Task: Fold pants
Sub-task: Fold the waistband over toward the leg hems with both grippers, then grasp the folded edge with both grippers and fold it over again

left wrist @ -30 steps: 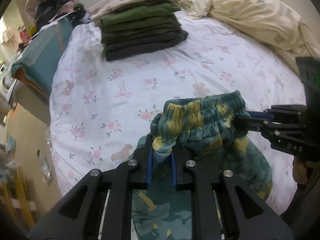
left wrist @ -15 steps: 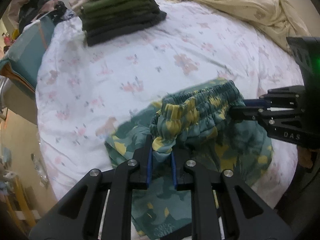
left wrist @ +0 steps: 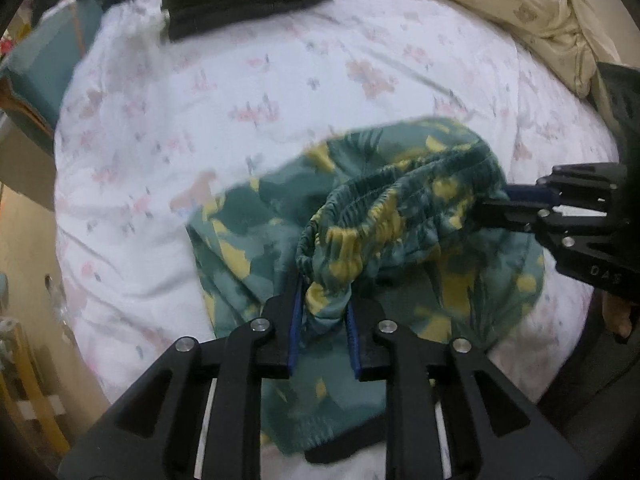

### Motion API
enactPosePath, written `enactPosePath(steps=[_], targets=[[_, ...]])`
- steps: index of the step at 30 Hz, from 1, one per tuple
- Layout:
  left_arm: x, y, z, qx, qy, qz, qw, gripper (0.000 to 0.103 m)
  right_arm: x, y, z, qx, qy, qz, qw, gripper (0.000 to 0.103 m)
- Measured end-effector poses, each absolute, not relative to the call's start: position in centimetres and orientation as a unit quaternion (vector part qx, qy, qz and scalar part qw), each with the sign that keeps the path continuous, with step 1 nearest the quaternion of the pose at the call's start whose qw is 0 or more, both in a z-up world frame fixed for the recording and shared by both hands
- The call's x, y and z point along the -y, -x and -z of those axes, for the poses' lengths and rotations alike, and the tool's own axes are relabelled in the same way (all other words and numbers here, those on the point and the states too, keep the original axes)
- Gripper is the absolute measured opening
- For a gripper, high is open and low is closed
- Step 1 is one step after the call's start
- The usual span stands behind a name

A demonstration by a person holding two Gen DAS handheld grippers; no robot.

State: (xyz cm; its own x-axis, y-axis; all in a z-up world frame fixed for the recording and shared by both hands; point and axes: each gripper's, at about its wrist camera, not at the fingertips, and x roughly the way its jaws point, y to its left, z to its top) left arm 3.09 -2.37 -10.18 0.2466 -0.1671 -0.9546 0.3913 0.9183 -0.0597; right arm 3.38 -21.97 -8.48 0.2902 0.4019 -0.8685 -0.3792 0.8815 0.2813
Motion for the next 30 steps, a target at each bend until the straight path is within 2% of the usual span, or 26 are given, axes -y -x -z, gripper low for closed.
enactPosePath(steps=[1, 3, 6, 8, 10, 13, 16, 20, 25, 29, 30], targets=[[2.2, -2.8, 10.1, -0.590, -0.096, 0.178, 0.782, 0.020, 22.0, -3.0, 8.4, -0.548, -0.009, -0.245, 0.800, 0.014], [2.0, -2.4, 10.2, -0.598, -0.106, 0.169, 0.776, 0.035, 21.8, -2.2, 8.4, -0.559, -0.003, -0.257, 0.789, 0.019], [1.1, -1.8, 9.9, -0.620, -0.093, 0.175, 0.759, 0.052, 21.5, -0.7, 8.6, -0.585, 0.023, -0.269, 0.765, 0.022], [0.5, -1.3, 9.1, -0.631, -0.080, 0.195, 0.747, 0.058, 21.6, 0.4, 8.1, -0.595, 0.039, -0.282, 0.752, 0.023], [-0.6, -1.3, 7.5, -0.612, -0.064, 0.190, 0.765, 0.060, 22.4, 1.1, 6.9, -0.587, 0.033, -0.294, 0.754, 0.024], [-3.3, -2.9, 5.6, -0.579, 0.023, 0.148, 0.801, 0.060, 24.1, 1.0, 4.7, -0.557, -0.005, -0.299, 0.775, 0.032], [-3.3, -4.7, 6.5, -0.573, 0.069, 0.112, 0.809, 0.060, 25.0, -1.6, 4.4, -0.529, -0.047, -0.252, 0.809, 0.034], [0.2, -5.0, 9.3, -0.604, 0.021, 0.127, 0.787, 0.058, 23.6, -4.2, 7.6, -0.567, -0.070, -0.242, 0.785, 0.029], [2.8, -2.6, 14.4, -0.673, -0.093, 0.122, 0.724, 0.061, 19.9, -2.1, 10.3, -0.619, 0.005, -0.291, 0.730, 0.029], [1.6, -1.8, 14.0, -0.686, -0.072, 0.125, 0.713, 0.064, 20.8, -0.4, 11.5, -0.660, -0.007, -0.303, 0.687, 0.029], [1.2, -2.0, 13.2, -0.678, -0.065, 0.117, 0.723, 0.065, 21.2, -0.4, 11.2, -0.659, -0.018, -0.301, 0.689, 0.033]])
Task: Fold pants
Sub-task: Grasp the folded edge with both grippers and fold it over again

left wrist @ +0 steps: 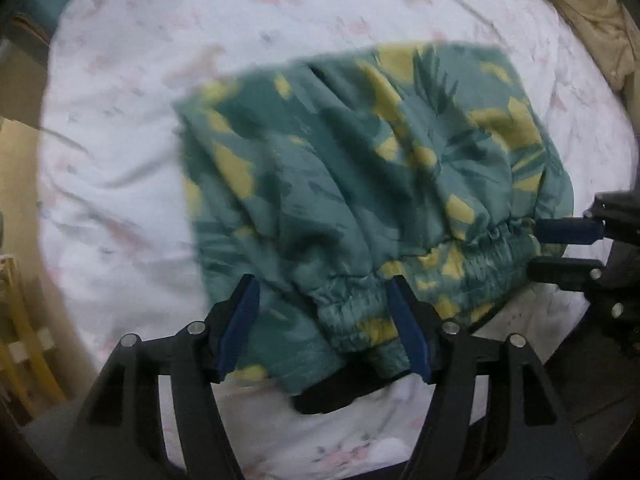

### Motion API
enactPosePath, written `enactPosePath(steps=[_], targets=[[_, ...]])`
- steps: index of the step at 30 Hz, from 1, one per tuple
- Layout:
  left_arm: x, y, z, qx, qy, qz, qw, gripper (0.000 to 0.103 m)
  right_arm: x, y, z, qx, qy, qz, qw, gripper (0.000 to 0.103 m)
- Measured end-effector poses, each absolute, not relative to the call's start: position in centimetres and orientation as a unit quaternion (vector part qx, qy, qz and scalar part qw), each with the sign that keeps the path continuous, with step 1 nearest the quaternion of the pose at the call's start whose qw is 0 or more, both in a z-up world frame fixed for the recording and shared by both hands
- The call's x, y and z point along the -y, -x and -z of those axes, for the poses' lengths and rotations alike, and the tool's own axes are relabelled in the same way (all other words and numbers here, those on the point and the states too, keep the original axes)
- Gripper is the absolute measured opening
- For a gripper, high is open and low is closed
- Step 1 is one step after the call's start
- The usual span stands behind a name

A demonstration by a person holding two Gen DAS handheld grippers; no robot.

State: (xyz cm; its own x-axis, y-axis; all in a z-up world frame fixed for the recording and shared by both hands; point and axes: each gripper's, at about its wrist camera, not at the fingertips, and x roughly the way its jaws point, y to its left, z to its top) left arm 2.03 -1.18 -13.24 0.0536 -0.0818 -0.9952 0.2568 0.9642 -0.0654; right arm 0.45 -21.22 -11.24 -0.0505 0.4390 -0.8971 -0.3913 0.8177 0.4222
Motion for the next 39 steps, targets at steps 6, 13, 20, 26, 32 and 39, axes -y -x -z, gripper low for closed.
enactPosePath(steps=[6, 13, 20, 26, 32, 39], targets=[[-5.1, -5.4, 9.5, -0.613, 0.102, 0.033, 0.783, 0.068, 27.2, -4.0, 7.5, -0.580, -0.152, -0.220, 0.769, 0.052], [-6.9, -9.7, 12.4, -0.608, 0.189, -0.003, 0.771, 0.047, 30.7, -9.8, 10.0, -0.584, -0.212, -0.130, 0.773, 0.050], [-5.2, -11.5, 14.8, -0.619, 0.168, 0.023, 0.767, 0.002, 28.9, -11.8, 13.3, -0.606, -0.191, -0.154, 0.757, 0.002], [-6.9, -11.3, 12.3, -0.577, 0.159, -0.001, 0.801, 0.001, 29.5, -11.8, 10.8, -0.563, -0.141, -0.120, 0.805, 0.001], [-7.4, -11.6, 13.5, -0.588, 0.173, -0.027, 0.790, 0.020, 29.3, -11.9, 12.9, -0.597, -0.149, -0.112, 0.780, 0.008], [-9.3, -8.2, 11.3, -0.581, 0.149, -0.053, 0.798, 0.039, 29.5, -9.9, 9.4, -0.571, -0.146, -0.106, 0.801, 0.010]])
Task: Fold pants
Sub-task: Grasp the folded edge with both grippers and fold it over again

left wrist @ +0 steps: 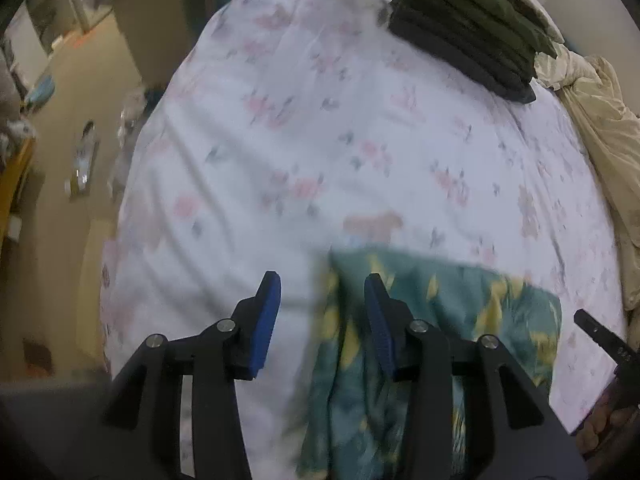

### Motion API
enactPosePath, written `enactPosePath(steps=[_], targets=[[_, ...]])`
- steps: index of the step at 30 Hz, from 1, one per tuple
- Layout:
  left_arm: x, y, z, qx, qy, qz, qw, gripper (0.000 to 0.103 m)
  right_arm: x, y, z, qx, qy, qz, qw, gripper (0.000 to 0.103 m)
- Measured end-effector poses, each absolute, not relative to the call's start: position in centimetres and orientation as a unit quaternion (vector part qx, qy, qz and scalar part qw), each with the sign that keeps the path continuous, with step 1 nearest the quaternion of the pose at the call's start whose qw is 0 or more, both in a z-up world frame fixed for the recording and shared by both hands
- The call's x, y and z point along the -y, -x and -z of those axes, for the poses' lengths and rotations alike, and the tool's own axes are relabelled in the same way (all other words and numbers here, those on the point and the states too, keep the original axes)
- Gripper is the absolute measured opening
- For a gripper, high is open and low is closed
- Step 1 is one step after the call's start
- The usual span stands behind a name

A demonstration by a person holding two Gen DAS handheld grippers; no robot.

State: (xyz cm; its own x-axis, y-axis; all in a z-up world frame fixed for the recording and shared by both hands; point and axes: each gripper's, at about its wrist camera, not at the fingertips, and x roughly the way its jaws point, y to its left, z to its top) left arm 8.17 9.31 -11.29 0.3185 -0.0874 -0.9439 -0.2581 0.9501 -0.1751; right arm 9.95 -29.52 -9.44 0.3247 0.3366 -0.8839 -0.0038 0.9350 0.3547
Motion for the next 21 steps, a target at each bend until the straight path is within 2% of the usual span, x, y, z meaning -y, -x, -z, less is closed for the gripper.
enactPosePath(steps=[4, 6, 8, 9, 10, 11, 15, 16, 17, 18, 20, 21], targets=[[-9.5, -7.6, 12.9, -0.597, 0.181, -0.033, 0.781, 0.039, 26.8, -7.8, 7.7, -0.561, -0.141, -0.181, 0.795, 0.010], [-8.8, -8.0, 13.6, -0.595, 0.178, -0.017, 0.784, 0.039, 24.7, -7.4, 8.5, -0.574, -0.115, -0.206, 0.784, 0.010], [-7.9, -8.5, 15.3, -0.626, 0.167, 0.002, 0.761, 0.038, 23.2, -7.7, 10.1, -0.598, -0.081, -0.202, 0.772, 0.010], [-7.6, -8.5, 16.0, -0.641, 0.150, -0.002, 0.753, 0.021, 22.8, -7.7, 10.9, -0.608, -0.064, -0.191, 0.768, 0.010], [-7.6, -8.2, 16.2, -0.645, 0.125, -0.020, 0.754, 0.009, 22.8, -7.8, 12.0, -0.621, -0.047, -0.176, 0.762, 0.010], [-7.8, -8.0, 16.2, -0.650, 0.110, -0.033, 0.751, 0.002, 23.0, -7.8, 12.6, -0.630, -0.034, -0.160, 0.760, 0.008], [-9.7, -6.8, 14.7, -0.651, 0.134, -0.055, 0.745, 0.002, 25.5, -7.6, 12.9, -0.646, -0.033, -0.110, 0.755, 0.007], [-9.8, -6.3, 14.3, -0.649, 0.146, -0.050, 0.745, 0.005, 26.0, -7.4, 12.3, -0.644, -0.055, -0.117, 0.754, 0.011], [-9.8, -5.8, 14.3, -0.652, 0.154, -0.042, 0.741, 0.020, 26.3, -7.2, 11.4, -0.637, -0.076, -0.127, 0.757, 0.010], [-9.6, -5.2, 14.3, -0.658, 0.162, -0.030, 0.735, 0.043, 26.5, -6.8, 10.4, -0.626, -0.090, -0.135, 0.763, 0.010], [-8.8, -3.7, 14.5, -0.664, 0.174, -0.009, 0.727, 0.056, 26.7, -6.3, 9.4, -0.613, -0.108, -0.143, 0.770, 0.011], [-8.1, -3.0, 14.8, -0.672, 0.172, -0.001, 0.720, 0.056, 26.7, -6.0, 9.2, -0.610, -0.120, -0.147, 0.769, 0.011]])
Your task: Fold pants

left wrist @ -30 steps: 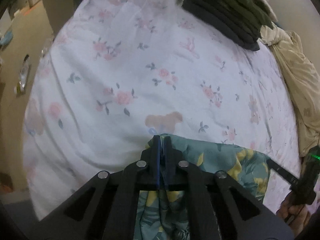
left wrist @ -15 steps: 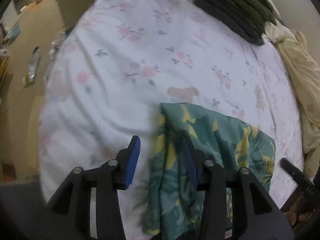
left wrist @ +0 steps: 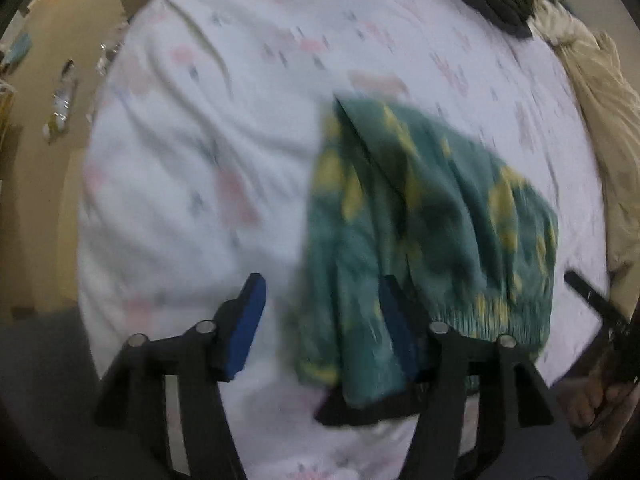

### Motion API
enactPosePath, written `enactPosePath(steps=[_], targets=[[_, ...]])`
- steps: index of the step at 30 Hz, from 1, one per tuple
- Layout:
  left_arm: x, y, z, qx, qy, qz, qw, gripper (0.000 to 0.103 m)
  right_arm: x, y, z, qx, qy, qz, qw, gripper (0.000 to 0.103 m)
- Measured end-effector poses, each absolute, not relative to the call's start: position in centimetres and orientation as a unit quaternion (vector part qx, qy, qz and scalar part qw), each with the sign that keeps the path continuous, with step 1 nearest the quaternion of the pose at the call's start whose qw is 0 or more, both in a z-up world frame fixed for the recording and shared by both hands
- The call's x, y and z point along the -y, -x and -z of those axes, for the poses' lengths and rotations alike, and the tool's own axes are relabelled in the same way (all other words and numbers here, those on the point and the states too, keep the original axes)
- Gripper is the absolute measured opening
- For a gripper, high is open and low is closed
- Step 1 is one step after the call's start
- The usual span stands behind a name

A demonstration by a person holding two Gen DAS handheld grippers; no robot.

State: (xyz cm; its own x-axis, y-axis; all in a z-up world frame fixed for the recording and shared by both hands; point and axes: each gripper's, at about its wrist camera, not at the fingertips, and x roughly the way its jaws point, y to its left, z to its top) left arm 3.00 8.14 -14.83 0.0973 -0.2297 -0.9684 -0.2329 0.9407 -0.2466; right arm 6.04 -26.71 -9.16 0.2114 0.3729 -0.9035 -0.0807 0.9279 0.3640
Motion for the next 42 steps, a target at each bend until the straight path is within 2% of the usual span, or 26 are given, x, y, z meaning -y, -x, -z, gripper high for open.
enactPosePath(steps=[4, 5, 6, 7, 8, 14, 20, 22, 23, 25, 26, 27, 29, 32, 33, 35, 42], targets=[[-6.2, -1.9, 16.0, -0.695, 0.152, 0.024, 0.702, 0.053, 26.0, -5.6, 8.7, -0.606, -0.131, -0.156, 0.769, 0.011], [-5.7, -1.8, 16.1, -0.698, 0.137, 0.029, 0.703, 0.041, 26.0, -5.6, 8.5, -0.603, -0.128, -0.158, 0.771, 0.011], [-5.4, -1.8, 16.1, -0.700, 0.134, 0.036, 0.700, 0.018, 25.9, -5.5, 8.3, -0.601, -0.126, -0.159, 0.773, 0.011], [-5.2, -1.8, 16.1, -0.704, 0.139, 0.045, 0.695, 0.010, 26.0, -5.4, 8.3, -0.600, -0.123, -0.158, 0.774, 0.011], [-5.0, -1.8, 16.0, -0.707, 0.146, 0.054, 0.690, 0.006, 26.1, -5.3, 8.4, -0.601, -0.125, -0.157, 0.774, 0.011], [-4.7, -1.0, 13.5, -0.711, 0.150, 0.058, 0.685, 0.007, 26.7, -5.5, 8.1, -0.598, -0.138, -0.152, 0.775, 0.011], [-6.9, 0.4, 13.6, -0.735, 0.116, 0.013, 0.668, 0.007, 26.3, -5.8, 7.6, -0.592, -0.135, -0.159, 0.778, 0.011], [-7.7, 0.3, 12.7, -0.727, 0.098, -0.012, 0.679, 0.009, 26.5, -5.9, 7.5, -0.592, -0.139, -0.157, 0.779, 0.011], [-8.0, 0.0, 11.9, -0.716, 0.100, -0.017, 0.691, 0.014, 26.6, -5.9, 7.5, -0.591, -0.141, -0.156, 0.779, 0.011], [-8.1, -0.9, 10.2, -0.685, 0.109, -0.019, 0.720, 0.031, 26.7, -6.0, 7.4, -0.589, -0.144, -0.155, 0.780, 0.011], [-8.1, -1.3, 9.5, -0.670, 0.111, -0.019, 0.734, 0.050, 26.8, -6.0, 7.3, -0.588, -0.145, -0.155, 0.780, 0.011], [-7.8, -1.9, 8.8, -0.657, 0.112, -0.022, 0.745, 0.064, 26.9, -6.0, 7.3, -0.588, -0.146, -0.154, 0.781, 0.011], [-7.7, -2.7, 7.7, -0.637, 0.114, -0.027, 0.762, 0.072, 27.3, -6.1, 7.2, -0.585, -0.154, -0.153, 0.781, 0.011], [-6.6, -5.2, 7.5, -0.623, 0.115, -0.021, 0.773, 0.073, 28.2, -6.3, 6.9, -0.575, -0.174, -0.153, 0.784, 0.017], [-7.2, -6.0, 7.6, -0.622, 0.118, -0.021, 0.774, 0.073, 28.7, -6.4, 6.8, -0.573, -0.182, -0.150, 0.785, 0.036], [-7.0, -7.2, 7.9, -0.619, 0.125, -0.028, 0.775, 0.073, 29.5, -6.5, 6.7, -0.567, -0.199, -0.140, 0.787, 0.057], [-6.1, -10.0, 8.9, -0.603, 0.093, -0.006, 0.793, 0.073, 30.9, -8.4, 7.3, -0.572, -0.213, -0.127, 0.782, 0.057]])
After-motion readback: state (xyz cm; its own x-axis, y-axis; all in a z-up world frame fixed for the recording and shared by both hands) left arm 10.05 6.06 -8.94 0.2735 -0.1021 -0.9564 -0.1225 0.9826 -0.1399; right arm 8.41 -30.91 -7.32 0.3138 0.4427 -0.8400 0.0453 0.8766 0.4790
